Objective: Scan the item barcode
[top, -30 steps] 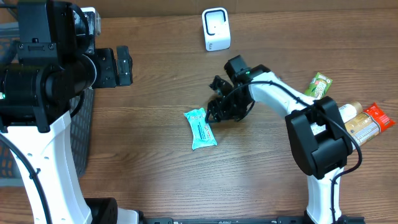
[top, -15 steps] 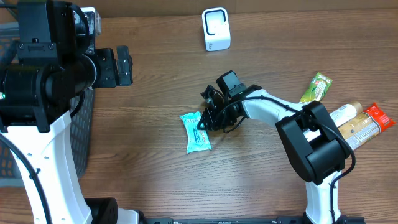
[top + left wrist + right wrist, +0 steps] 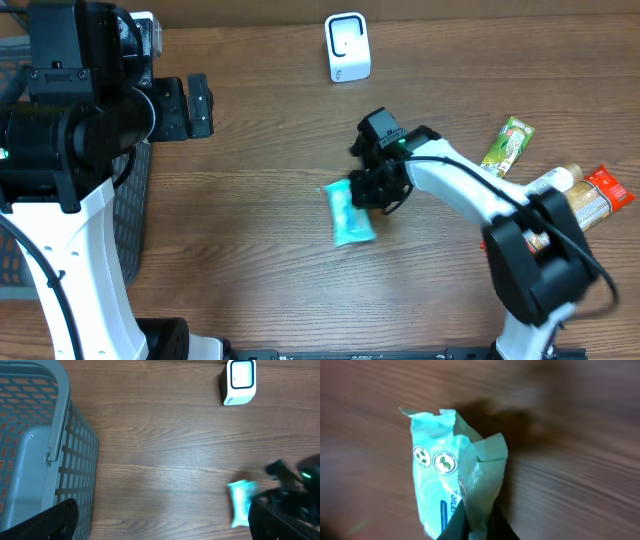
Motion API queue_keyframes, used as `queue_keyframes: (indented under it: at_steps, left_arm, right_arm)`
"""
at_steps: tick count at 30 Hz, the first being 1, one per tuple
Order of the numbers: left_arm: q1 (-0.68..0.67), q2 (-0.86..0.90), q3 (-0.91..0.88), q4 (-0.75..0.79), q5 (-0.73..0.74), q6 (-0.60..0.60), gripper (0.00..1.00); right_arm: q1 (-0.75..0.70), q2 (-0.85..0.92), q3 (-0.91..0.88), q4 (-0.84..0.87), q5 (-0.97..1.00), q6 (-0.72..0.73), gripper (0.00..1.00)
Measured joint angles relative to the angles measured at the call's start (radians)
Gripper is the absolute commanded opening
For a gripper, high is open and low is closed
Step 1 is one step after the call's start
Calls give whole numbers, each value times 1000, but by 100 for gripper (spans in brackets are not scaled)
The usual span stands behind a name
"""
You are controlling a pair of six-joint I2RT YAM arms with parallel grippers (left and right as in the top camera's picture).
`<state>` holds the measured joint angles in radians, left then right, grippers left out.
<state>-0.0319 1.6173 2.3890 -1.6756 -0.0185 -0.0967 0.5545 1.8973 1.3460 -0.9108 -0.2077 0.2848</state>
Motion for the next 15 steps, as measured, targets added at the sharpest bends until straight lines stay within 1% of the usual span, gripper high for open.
queue_keyframes:
  at_steps: [2, 6, 9, 12, 15]
  left_arm:
    - [0, 0, 0, 0, 0, 0, 100]
    - [0, 0, 0, 0, 0, 0, 99]
    - [0, 0, 0, 0, 0, 0, 100]
    - [0, 0, 0, 0, 0, 0, 100]
    - [0, 0, 0, 0, 0, 0, 99]
  right_arm:
    - [45, -51, 43, -91, 232, 54, 4]
    - [149, -81, 87, -190, 618, 124, 3]
    - [177, -37, 87, -229, 812, 133, 3]
    - [170, 57, 87, -234, 1006, 118, 3]
    - [163, 153, 87, -233, 1139, 98, 4]
